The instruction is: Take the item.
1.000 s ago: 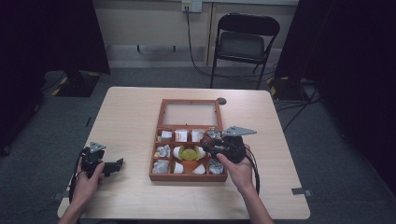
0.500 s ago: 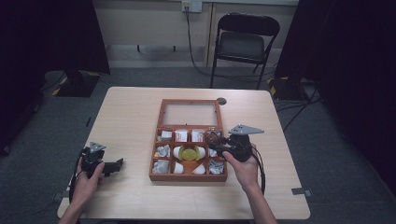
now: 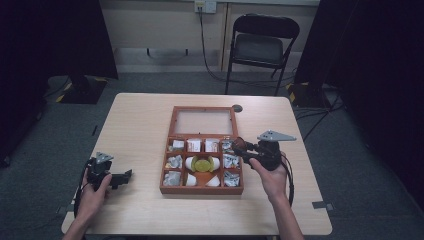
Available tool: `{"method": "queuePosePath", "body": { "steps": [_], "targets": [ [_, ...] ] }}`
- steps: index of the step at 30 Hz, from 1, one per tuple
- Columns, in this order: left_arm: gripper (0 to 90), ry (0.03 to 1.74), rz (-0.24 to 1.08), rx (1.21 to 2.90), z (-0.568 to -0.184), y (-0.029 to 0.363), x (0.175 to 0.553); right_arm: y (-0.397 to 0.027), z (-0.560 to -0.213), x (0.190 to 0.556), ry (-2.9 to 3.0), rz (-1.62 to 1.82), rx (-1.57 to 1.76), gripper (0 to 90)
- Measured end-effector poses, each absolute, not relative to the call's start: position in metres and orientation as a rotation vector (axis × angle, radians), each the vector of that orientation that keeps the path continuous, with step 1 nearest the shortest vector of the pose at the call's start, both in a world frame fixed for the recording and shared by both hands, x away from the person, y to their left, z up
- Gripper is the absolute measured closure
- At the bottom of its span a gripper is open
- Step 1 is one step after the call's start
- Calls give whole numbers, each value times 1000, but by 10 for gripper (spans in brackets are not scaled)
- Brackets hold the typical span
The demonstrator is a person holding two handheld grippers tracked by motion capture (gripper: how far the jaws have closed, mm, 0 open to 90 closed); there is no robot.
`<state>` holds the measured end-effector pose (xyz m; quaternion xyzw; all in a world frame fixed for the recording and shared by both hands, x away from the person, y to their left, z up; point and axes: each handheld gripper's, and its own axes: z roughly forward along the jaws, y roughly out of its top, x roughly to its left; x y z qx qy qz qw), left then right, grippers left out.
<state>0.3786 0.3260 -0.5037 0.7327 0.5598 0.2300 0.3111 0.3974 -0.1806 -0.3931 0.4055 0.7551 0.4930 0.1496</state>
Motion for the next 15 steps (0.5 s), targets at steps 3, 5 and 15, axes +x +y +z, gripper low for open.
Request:
{"method": "queuePosePath", "body": {
  "steps": [3, 5, 15],
  "targets": [
    [0, 1478, 607, 1934, -504, 326, 379, -187, -392, 398, 2153, 1418, 1178, 566],
    [0, 1478, 607, 1935, -504, 326, 379, -190, -393, 398, 2146, 1424, 1189, 566],
    [0, 1478, 607, 1934, -504, 326, 379, -203, -398, 401, 2124, 1403, 1239, 566]
  ]
}}
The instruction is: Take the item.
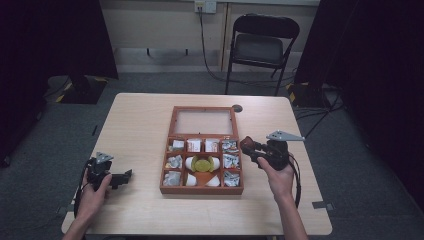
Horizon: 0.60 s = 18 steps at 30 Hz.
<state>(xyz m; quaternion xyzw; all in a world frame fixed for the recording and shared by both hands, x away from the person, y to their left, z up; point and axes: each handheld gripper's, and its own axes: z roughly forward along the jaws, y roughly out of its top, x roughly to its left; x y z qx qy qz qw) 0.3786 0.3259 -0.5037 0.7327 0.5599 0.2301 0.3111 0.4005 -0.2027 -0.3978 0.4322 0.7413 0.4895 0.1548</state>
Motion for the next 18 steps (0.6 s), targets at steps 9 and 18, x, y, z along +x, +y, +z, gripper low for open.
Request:
{"method": "queuePosePath", "body": {
  "steps": [9, 18],
  "targets": [
    [0, 1479, 607, 1932, -504, 326, 379, -213, -408, 405, 2115, 1352, 1285, 566],
    [0, 1478, 608, 1935, -504, 326, 379, -219, -415, 408, 2123, 1326, 1315, 567]
  ]
}}
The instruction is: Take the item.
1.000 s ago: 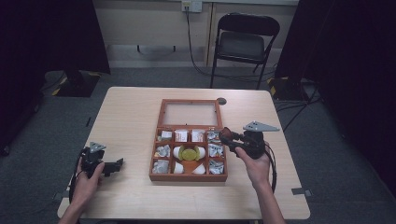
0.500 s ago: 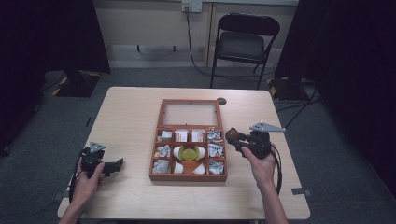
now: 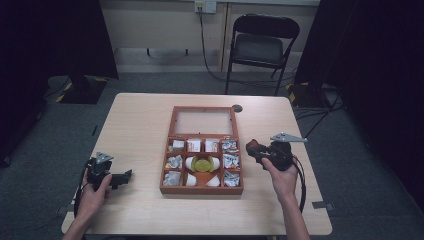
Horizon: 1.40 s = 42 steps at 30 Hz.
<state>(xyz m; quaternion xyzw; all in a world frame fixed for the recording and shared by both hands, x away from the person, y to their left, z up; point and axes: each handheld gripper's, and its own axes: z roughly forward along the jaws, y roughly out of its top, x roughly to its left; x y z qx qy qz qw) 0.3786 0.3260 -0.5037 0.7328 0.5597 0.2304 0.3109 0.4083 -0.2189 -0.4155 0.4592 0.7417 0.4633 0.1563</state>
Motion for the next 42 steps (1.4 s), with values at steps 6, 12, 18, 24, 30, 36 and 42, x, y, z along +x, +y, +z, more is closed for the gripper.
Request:
{"method": "queuePosePath", "body": {
  "steps": [6, 12, 18, 24, 30, 36, 42],
  "targets": [
    [0, 1478, 607, 1934, -504, 326, 379, -222, -428, 412, 2134, 1295, 1355, 566],
    [0, 1478, 607, 1934, -504, 326, 379, -223, -443, 417, 2162, 1235, 1387, 566],
    [0, 1478, 607, 1934, -504, 326, 379, -220, -453, 421, 2198, 1181, 1395, 565],
    [0, 1478, 607, 1934, -504, 326, 379, -222, -462, 423, 2208, 1136, 1415, 562],
    [0, 1478, 607, 1934, -504, 326, 379, -225, -469, 426, 2208, 1096, 1441, 557],
    [0, 1478, 607, 1934, -504, 326, 379, -224, -474, 427, 2210, 1067, 1467, 490],
    [0, 1478, 607, 1934, -504, 326, 379, -225, -471, 426, 2190, 1090, 1466, 412]
  ]
}}
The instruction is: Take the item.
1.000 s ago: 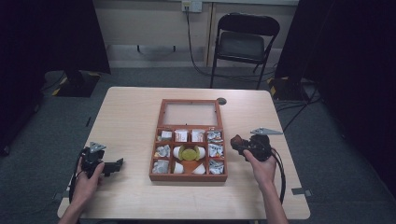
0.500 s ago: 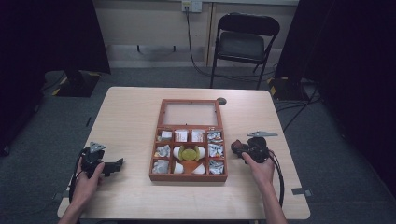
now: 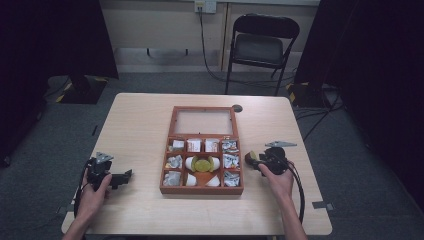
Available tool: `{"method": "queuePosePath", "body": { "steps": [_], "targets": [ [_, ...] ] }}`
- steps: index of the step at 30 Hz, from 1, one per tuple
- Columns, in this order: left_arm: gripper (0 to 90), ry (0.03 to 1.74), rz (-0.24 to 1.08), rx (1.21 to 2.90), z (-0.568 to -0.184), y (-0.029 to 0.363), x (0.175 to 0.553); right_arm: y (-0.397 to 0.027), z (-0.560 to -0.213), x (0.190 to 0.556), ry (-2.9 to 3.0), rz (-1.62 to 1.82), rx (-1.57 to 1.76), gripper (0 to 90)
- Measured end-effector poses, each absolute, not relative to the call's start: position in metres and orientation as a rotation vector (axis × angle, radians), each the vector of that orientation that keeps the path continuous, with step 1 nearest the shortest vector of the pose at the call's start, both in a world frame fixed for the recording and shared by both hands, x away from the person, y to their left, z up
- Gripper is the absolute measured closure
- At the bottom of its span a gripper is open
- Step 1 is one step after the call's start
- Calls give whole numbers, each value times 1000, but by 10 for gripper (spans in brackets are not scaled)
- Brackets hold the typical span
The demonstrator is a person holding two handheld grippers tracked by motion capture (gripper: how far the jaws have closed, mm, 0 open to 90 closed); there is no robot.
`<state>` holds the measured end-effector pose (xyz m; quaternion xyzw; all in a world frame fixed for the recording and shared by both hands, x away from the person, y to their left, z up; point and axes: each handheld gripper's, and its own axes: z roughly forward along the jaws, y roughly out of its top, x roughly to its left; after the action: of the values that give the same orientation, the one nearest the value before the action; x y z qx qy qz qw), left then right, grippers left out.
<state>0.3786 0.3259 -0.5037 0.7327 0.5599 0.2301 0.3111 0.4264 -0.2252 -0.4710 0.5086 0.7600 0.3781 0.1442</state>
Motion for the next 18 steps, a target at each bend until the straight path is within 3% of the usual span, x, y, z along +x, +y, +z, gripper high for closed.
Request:
{"method": "queuePosePath", "body": {
  "steps": [18],
  "targets": [
    [0, 1479, 611, 1930, -504, 326, 378, -236, -455, 414, 2119, 1183, 1472, 316]
  ]
}}
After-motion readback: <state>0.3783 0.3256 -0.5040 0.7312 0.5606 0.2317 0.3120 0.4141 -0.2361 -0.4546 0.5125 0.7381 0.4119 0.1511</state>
